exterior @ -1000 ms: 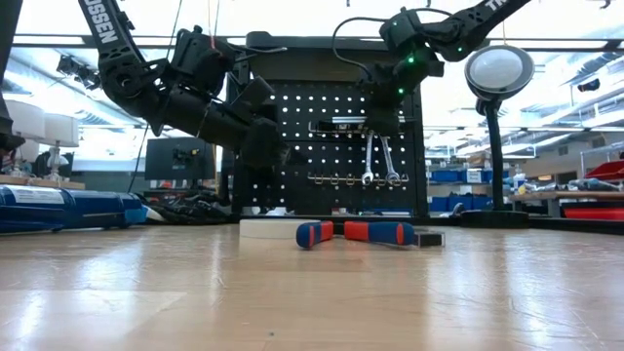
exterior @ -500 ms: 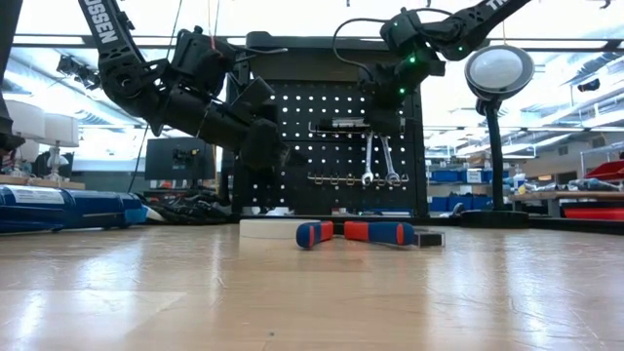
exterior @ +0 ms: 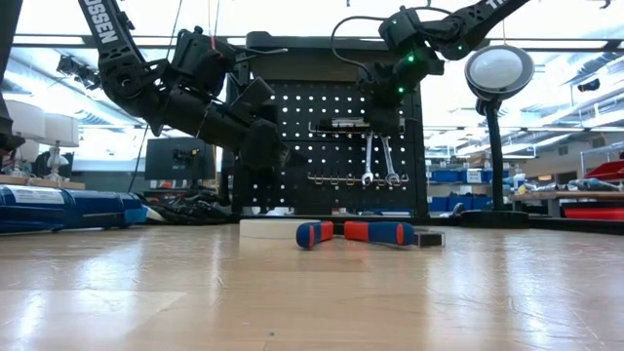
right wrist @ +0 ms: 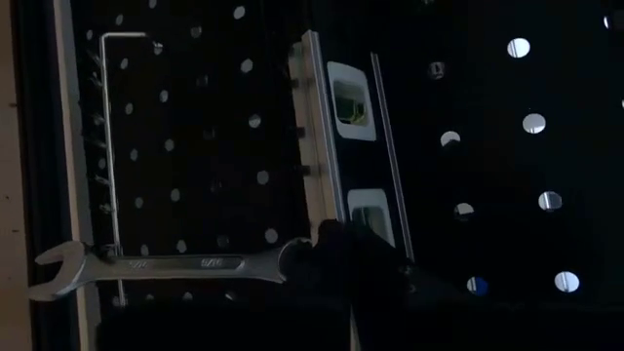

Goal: Hang tools onto peg board
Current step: Remove the black spirit level from the black peg board

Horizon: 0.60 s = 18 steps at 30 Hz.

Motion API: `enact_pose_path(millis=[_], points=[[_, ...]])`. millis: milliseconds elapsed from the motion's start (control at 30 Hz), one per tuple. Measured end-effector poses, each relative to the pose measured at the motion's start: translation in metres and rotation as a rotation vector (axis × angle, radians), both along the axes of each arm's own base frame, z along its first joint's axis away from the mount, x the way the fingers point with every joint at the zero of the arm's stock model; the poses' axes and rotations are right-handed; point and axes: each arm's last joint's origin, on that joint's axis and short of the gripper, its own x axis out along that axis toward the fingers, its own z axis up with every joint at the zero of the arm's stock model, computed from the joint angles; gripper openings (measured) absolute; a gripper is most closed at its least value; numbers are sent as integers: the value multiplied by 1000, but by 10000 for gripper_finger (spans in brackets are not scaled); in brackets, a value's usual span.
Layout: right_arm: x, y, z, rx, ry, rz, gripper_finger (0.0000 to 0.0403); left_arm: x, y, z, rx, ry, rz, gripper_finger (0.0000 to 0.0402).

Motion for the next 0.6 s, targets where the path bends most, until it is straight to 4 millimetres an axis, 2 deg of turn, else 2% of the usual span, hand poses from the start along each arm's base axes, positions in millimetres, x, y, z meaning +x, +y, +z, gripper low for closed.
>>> enact_pose_path(millis=[400, 600], points=[[2, 6, 4, 6, -35, 19, 138, 0, 0, 0, 3, 0, -1, 172], [-1, 2, 5, 3, -49, 24, 161, 0, 0, 0, 15, 2, -4, 172]])
